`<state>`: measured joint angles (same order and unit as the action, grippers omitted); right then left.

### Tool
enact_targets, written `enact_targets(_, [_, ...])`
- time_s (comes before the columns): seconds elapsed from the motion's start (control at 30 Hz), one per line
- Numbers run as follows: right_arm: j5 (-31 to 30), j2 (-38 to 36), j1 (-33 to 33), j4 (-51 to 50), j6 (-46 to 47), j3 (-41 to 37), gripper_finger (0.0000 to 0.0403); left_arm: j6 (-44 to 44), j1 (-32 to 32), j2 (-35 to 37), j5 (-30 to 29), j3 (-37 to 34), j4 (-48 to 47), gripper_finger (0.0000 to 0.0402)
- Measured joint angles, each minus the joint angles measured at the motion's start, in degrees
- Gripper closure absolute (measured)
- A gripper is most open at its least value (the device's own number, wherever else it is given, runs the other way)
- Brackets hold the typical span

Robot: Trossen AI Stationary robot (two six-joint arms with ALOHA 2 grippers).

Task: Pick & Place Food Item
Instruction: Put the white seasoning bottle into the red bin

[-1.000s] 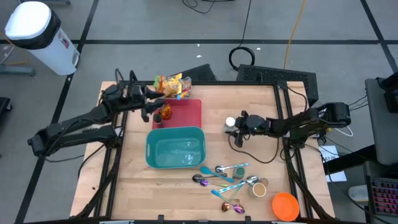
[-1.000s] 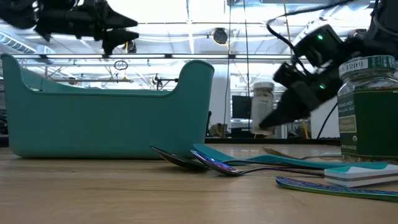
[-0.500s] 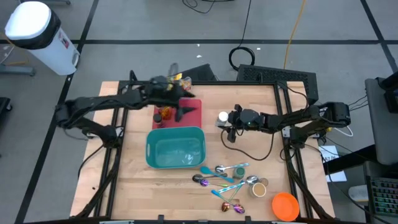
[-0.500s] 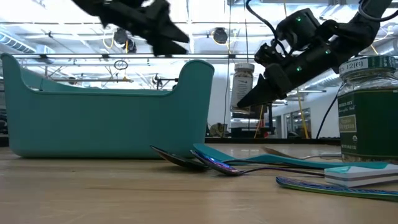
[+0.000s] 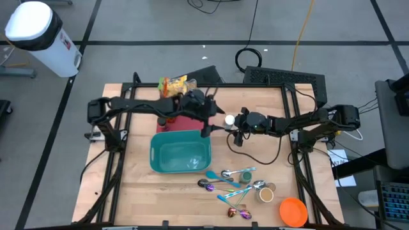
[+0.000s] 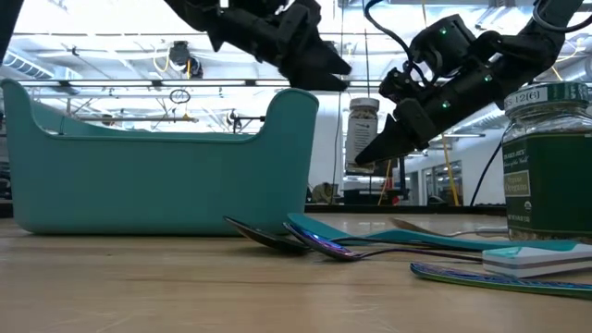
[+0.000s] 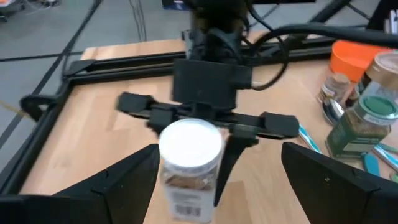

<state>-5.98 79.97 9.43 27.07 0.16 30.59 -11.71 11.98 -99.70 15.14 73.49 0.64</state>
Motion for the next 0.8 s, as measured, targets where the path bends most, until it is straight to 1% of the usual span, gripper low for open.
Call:
enact_targets(0.23, [0.0, 0.0, -0.4, 0.7, -0.9, 0.0, 0.0213, 0.0, -1.4, -4.5, 0.0, 0.4, 5.7, 0.0064])
enact_targets(0.43, [-0.2, 0.0, -1.2, 1.0, -0.9, -0.1, 0.0213, 0.2, -1.3, -5.2, -0.3, 0.5, 6.9, 0.0065])
enact_targets(0.6, [0.1, 0.0, -1.6, 1.4, -1.0, -0.1, 0.0213, 0.1, -1.2, -5.3, -5.3, 0.5, 7.2, 0.0069])
enact_targets(0.8, [0.2, 0.0, -2.6, 2.1, -1.9, -0.1, 0.0213, 0.2, -1.0, -5.4, -5.5, 0.4, 6.8, 0.0072])
